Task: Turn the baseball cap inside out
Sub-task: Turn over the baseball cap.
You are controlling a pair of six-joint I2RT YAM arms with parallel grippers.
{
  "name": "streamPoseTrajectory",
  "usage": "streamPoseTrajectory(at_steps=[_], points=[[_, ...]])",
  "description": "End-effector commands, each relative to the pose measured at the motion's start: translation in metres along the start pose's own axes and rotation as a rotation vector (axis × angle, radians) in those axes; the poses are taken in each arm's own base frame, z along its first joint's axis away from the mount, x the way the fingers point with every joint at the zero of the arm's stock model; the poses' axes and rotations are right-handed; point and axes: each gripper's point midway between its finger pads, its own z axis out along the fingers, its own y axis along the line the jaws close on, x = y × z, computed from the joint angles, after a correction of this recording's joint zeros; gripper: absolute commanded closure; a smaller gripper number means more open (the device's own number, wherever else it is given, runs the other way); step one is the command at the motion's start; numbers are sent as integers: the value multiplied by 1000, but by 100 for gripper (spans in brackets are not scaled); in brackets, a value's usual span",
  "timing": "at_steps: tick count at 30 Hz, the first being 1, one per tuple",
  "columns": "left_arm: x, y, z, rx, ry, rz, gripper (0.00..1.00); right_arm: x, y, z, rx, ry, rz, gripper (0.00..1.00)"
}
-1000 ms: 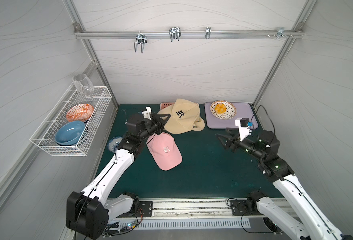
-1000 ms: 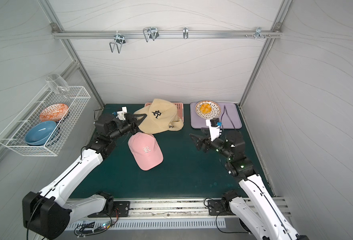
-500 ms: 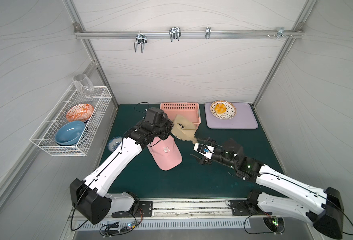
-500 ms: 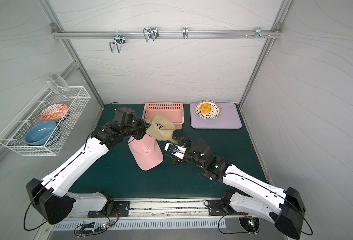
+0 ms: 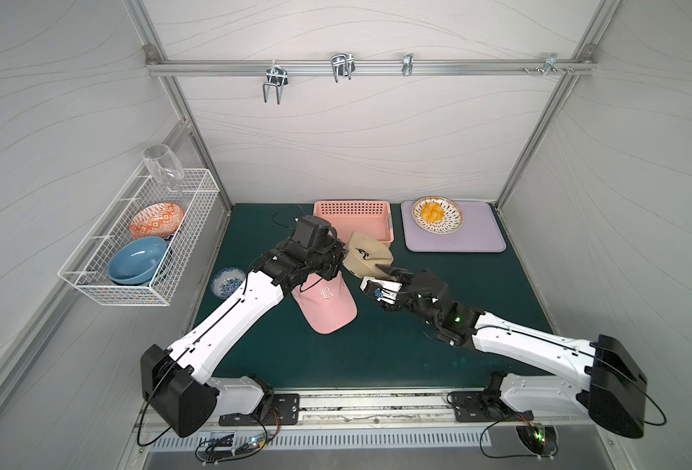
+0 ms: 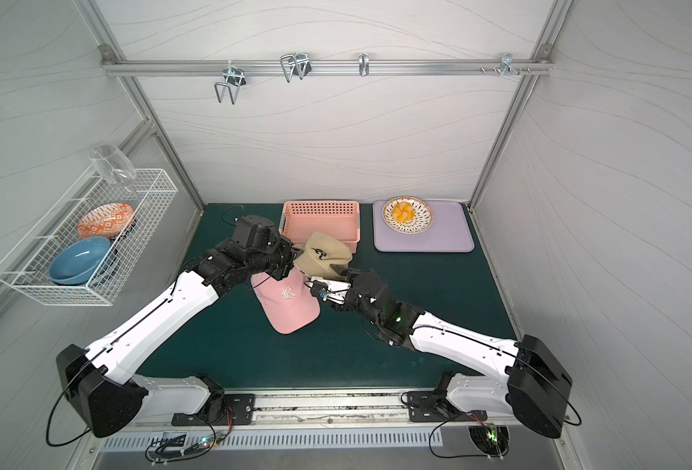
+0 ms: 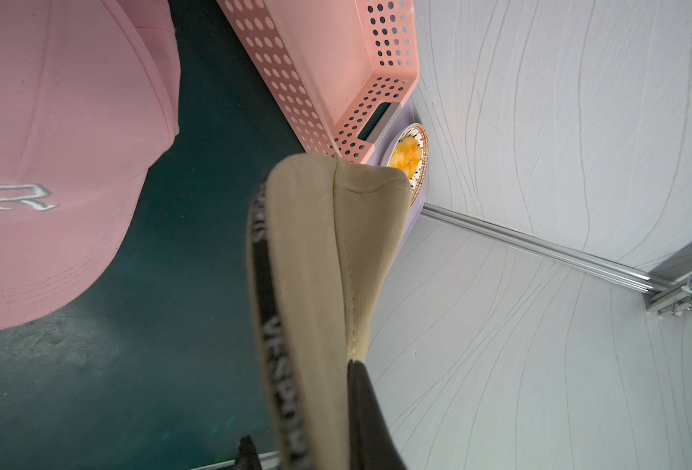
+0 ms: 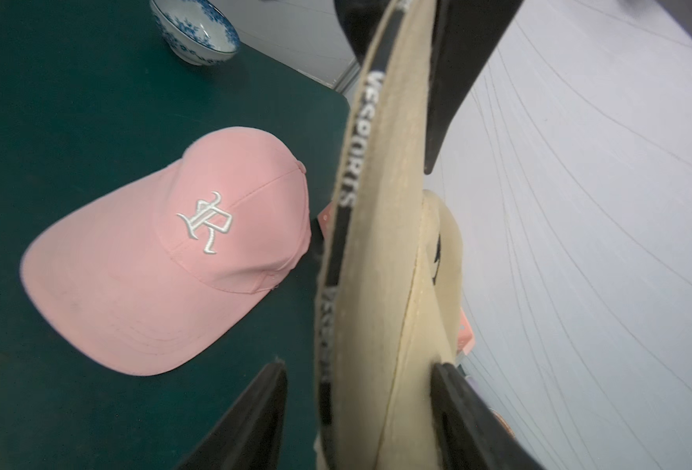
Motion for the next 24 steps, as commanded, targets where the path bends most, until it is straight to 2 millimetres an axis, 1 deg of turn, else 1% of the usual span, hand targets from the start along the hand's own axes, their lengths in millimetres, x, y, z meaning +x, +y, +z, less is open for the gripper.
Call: streamPoseTrajectory(at_steps=[1,3,6,7,8,10,11,12,13,14,16,17,18,19,20,22,23,24], points=[[15,-22,1,96,69,6,100,-12,-30,2,131,-10,9,55],[18,-23,2,105,87,3,100,-9,-32,4,139,2,19,67],[23,-26,2,125,109,11,100,-2,-38,4,154,19,55,88],[24,-28,2,136,115,19,96,0,-40,3,152,27,68,95],[25,-31,2,151,121,35,81,3,-41,2,148,36,84,100],[25,-40,0,193,121,84,45,8,-44,-2,139,48,124,100],[25,-46,-3,216,109,128,32,13,-47,-4,136,60,146,100],[22,-50,-7,229,86,169,22,17,-50,-7,134,65,170,100],[18,-54,-11,244,52,228,18,21,-52,-10,127,73,193,100],[14,-58,-17,254,13,292,17,24,-56,-14,125,77,216,100],[-2,-64,-30,259,-107,438,10,34,-60,-21,107,96,282,100],[-11,-66,-39,255,-181,551,8,38,-64,-26,90,96,329,100],[-16,-66,-42,250,-231,648,4,40,-63,-30,57,94,371,100],[-17,-66,-45,260,-260,776,2,40,-63,-35,16,78,416,100],[-10,-73,-50,314,-267,913,2,41,-62,-40,-22,71,465,100],[11,-72,-55,419,-220,1185,1,42,-65,-50,-92,51,562,100],[21,-69,-57,465,-186,1276,0,43,-64,-55,-132,59,610,100],[27,-66,-60,497,-156,1337,0,41,-63,-59,-179,58,650,100]])
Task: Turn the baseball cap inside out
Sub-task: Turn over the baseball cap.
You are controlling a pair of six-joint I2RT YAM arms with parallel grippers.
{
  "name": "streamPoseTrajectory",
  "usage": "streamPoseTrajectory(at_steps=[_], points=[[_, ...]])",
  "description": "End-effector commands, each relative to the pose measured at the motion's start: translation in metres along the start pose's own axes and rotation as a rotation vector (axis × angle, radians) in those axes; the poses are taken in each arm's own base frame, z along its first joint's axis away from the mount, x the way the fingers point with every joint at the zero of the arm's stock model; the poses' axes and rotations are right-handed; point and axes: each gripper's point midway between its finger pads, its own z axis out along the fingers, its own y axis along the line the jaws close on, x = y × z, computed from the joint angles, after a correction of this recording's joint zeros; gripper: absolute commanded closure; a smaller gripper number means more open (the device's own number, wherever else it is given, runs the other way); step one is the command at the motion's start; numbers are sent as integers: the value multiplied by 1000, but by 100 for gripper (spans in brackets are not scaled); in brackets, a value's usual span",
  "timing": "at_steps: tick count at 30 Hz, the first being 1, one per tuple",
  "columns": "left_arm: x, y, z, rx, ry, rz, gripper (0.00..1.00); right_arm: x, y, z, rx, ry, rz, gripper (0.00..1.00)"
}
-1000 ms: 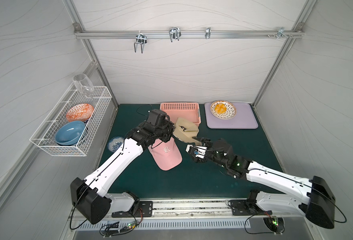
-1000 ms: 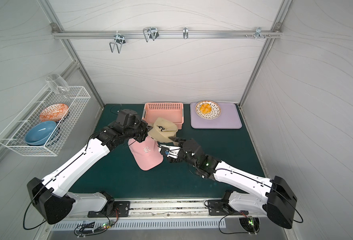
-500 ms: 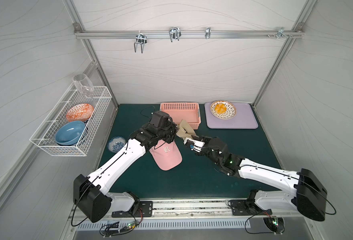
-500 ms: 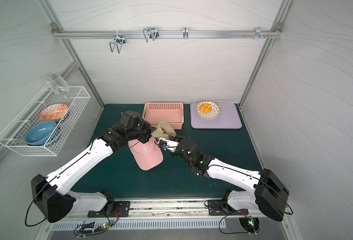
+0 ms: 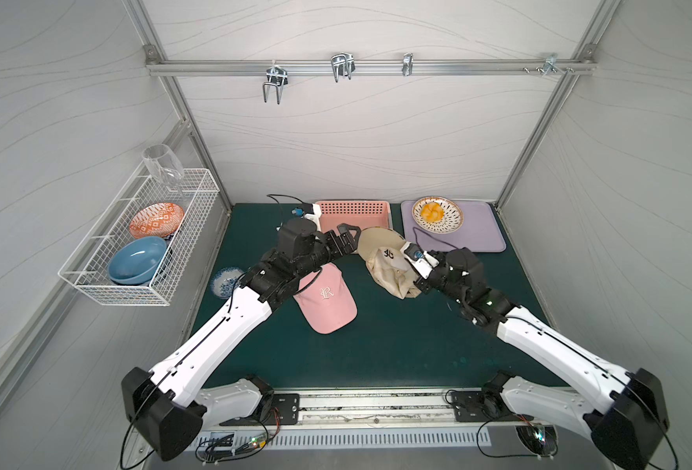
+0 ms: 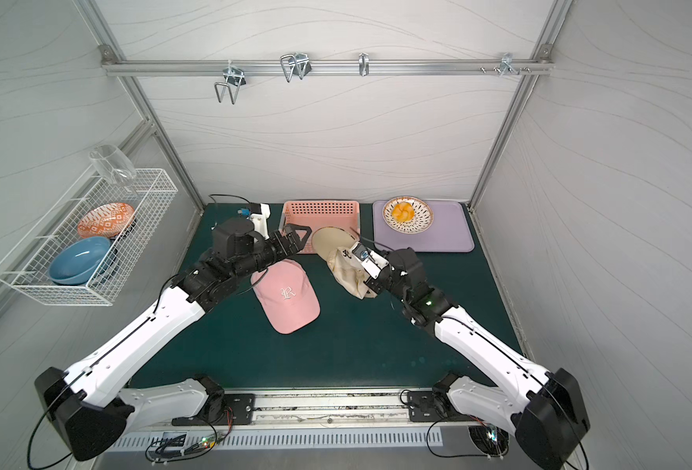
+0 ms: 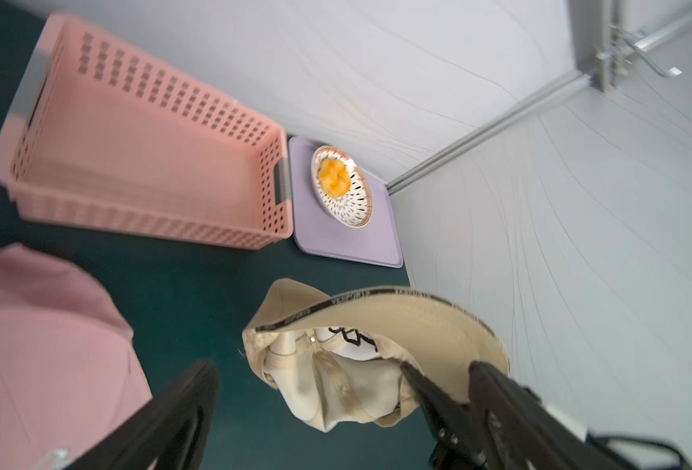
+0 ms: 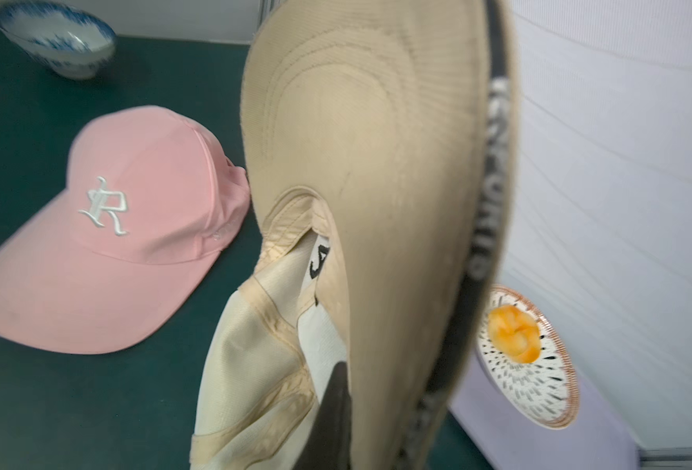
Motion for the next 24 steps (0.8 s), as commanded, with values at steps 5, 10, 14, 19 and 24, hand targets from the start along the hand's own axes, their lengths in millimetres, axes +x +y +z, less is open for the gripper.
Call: streamPoseTrajectory(at_steps=[5,10,14,19,24], points=[[21,-40,-19,424,104,529,0,-24,35,-36,-379,-2,255,100],[26,-33,-13,460,133,578,0,-42,57,-53,-558,-26,286,100],[36,-41,-14,549,158,593,1,-52,64,-60,-635,-48,296,100],[46,-55,-18,698,201,550,38,-54,65,-57,-652,-50,308,100],[54,-68,-17,746,208,536,96,-47,60,-45,-620,-15,340,100]])
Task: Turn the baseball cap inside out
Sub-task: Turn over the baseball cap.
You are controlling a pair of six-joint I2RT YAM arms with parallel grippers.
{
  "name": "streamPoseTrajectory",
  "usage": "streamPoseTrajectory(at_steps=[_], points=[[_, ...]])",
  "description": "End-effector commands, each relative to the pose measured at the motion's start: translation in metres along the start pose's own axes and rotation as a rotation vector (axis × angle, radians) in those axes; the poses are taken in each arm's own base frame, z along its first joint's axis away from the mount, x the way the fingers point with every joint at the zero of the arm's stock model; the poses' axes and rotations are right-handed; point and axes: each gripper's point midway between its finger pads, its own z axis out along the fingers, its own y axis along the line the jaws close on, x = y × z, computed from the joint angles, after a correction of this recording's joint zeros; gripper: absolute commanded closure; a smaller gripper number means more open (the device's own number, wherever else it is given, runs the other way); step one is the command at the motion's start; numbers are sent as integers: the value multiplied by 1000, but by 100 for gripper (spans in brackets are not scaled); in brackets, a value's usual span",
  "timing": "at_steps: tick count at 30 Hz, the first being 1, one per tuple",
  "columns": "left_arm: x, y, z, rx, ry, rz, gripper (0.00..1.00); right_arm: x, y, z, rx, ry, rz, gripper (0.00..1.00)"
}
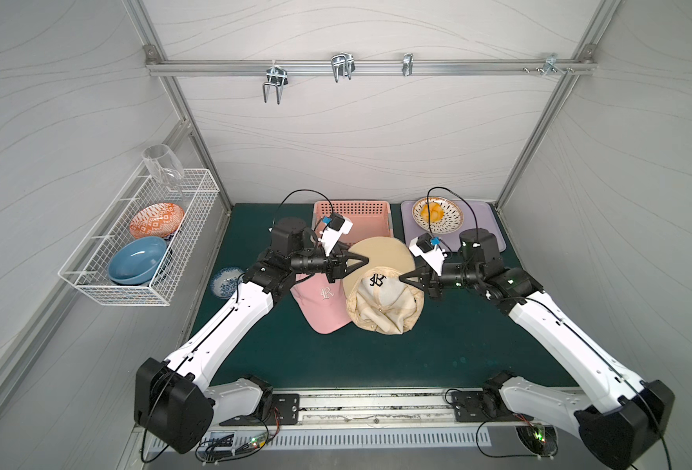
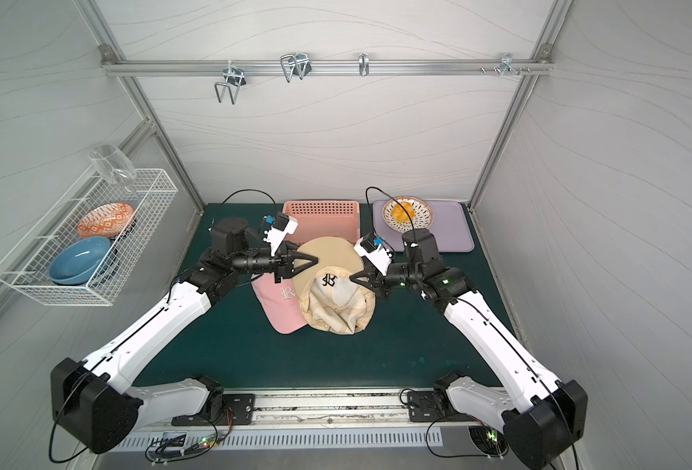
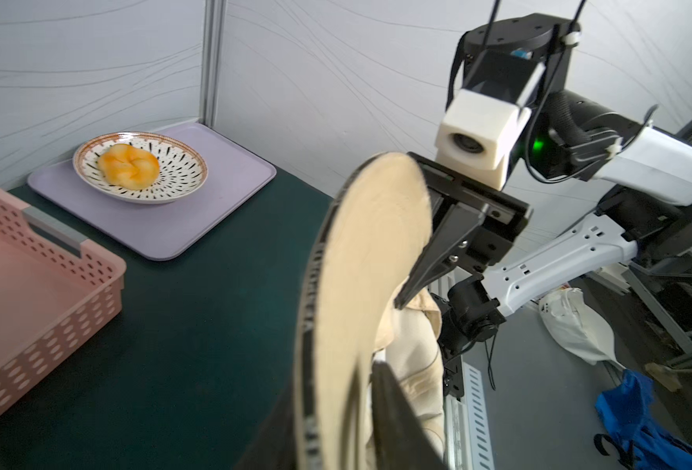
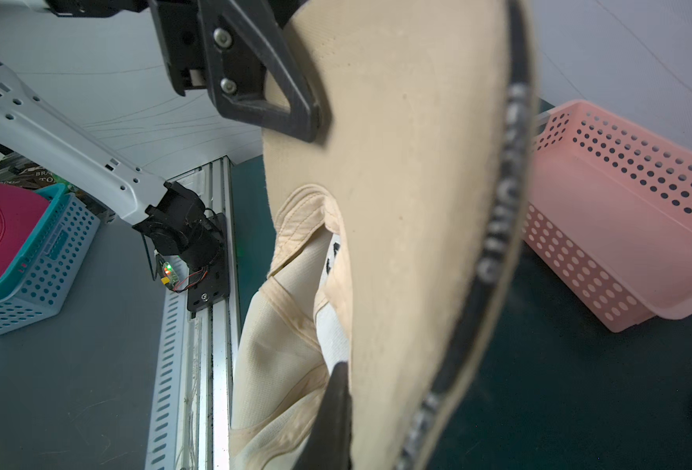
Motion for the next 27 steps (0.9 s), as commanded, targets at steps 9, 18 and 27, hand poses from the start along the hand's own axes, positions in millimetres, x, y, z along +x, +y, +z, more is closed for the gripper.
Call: streamPoseTrajectory(at_steps=[9,18,27], points=[[-44,24,-8,-244,-162,-111,100,2,-36,-10,242,-34,28,42],[-61,71,-42,-561,-346,-492,100,15,-38,-24,410,-87,-145,39],[-58,90,-69,-750,-485,-928,100,27,9,12,291,-124,-456,39]])
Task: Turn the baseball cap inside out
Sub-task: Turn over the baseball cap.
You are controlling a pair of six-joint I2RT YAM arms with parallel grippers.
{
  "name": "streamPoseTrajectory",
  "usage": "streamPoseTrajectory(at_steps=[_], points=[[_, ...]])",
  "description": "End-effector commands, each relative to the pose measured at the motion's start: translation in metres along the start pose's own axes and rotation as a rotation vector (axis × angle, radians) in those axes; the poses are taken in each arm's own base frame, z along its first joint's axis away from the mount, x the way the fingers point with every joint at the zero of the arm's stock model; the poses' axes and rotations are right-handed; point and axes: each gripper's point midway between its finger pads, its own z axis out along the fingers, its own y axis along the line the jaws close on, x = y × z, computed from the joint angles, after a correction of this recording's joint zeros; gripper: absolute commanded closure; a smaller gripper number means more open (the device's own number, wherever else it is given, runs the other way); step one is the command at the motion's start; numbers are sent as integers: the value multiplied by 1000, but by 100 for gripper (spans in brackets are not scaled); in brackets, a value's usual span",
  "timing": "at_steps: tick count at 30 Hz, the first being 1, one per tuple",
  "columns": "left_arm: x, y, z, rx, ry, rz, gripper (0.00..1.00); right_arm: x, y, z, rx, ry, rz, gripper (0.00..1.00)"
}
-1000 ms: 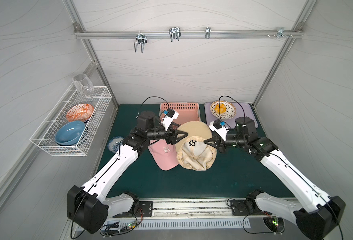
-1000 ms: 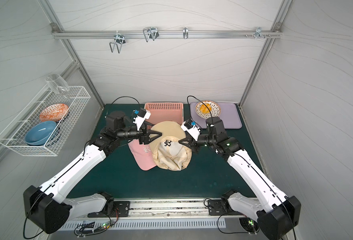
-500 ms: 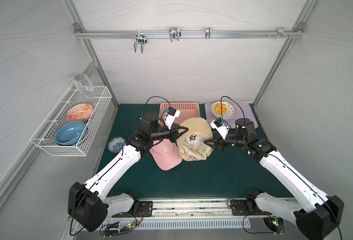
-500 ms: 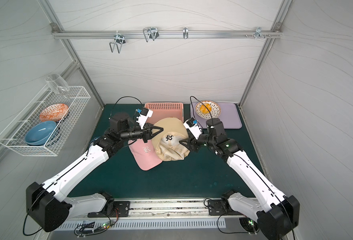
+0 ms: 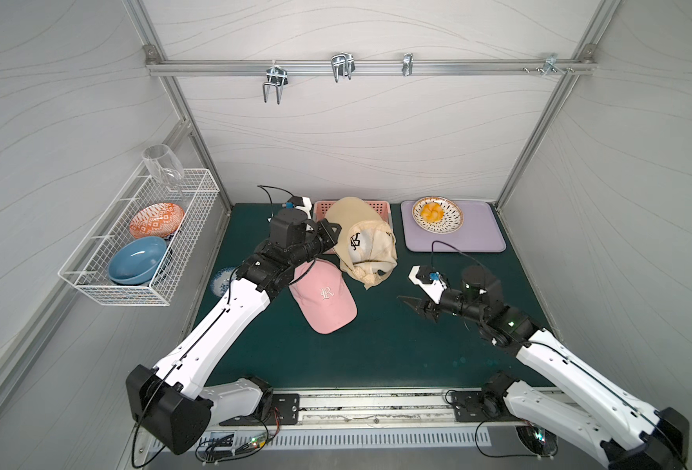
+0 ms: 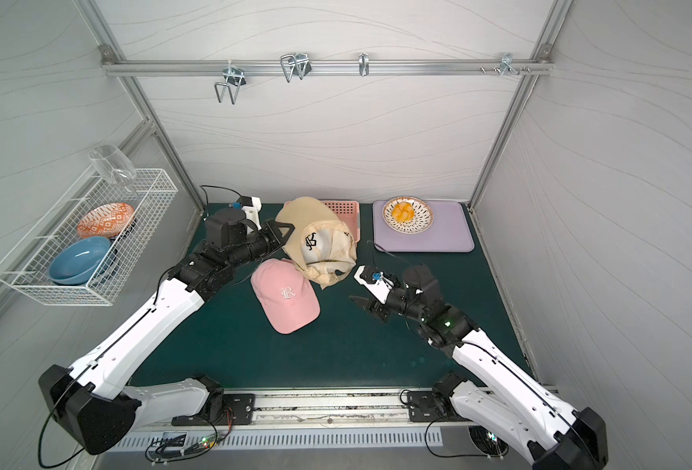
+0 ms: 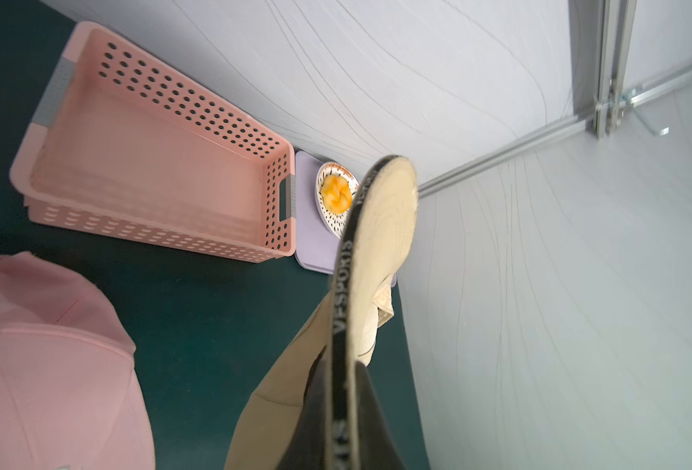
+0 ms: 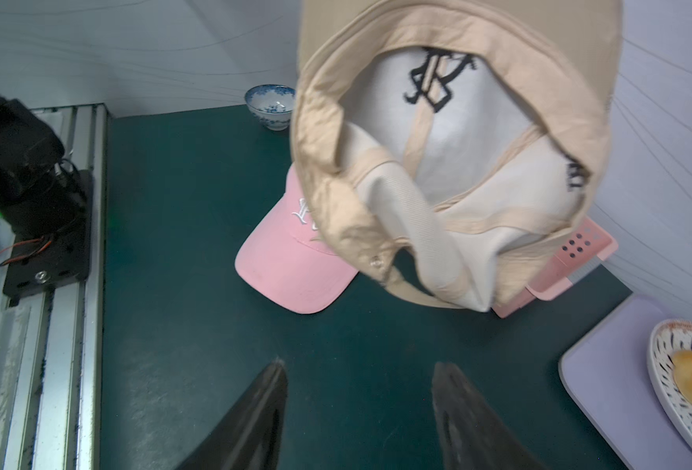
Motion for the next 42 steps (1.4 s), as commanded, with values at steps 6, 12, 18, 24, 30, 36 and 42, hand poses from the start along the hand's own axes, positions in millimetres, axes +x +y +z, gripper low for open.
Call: streamPoseTrajectory(at_steps=[6,12,18,24,30,36,42], points=[[-12,-4,-6,-45,-58,-235,100,-28,-5,29,180,-87,-270,42],[-7,-6,-4,-32,-39,-256,100,-30,-8,54,236,-42,-353,46],[-4,-4,-3,-32,-31,-256,100,-31,-19,63,321,-19,-391,48],[-2,3,-1,-55,-35,-258,100,-35,-23,57,362,-34,-401,48],[7,-7,3,-1,23,-270,100,-33,-27,65,381,-20,-423,48],[12,-7,4,10,41,-265,100,-26,-27,74,358,-1,-430,65],[-4,-19,9,33,-10,23,100,-10,4,59,115,82,-375,94]])
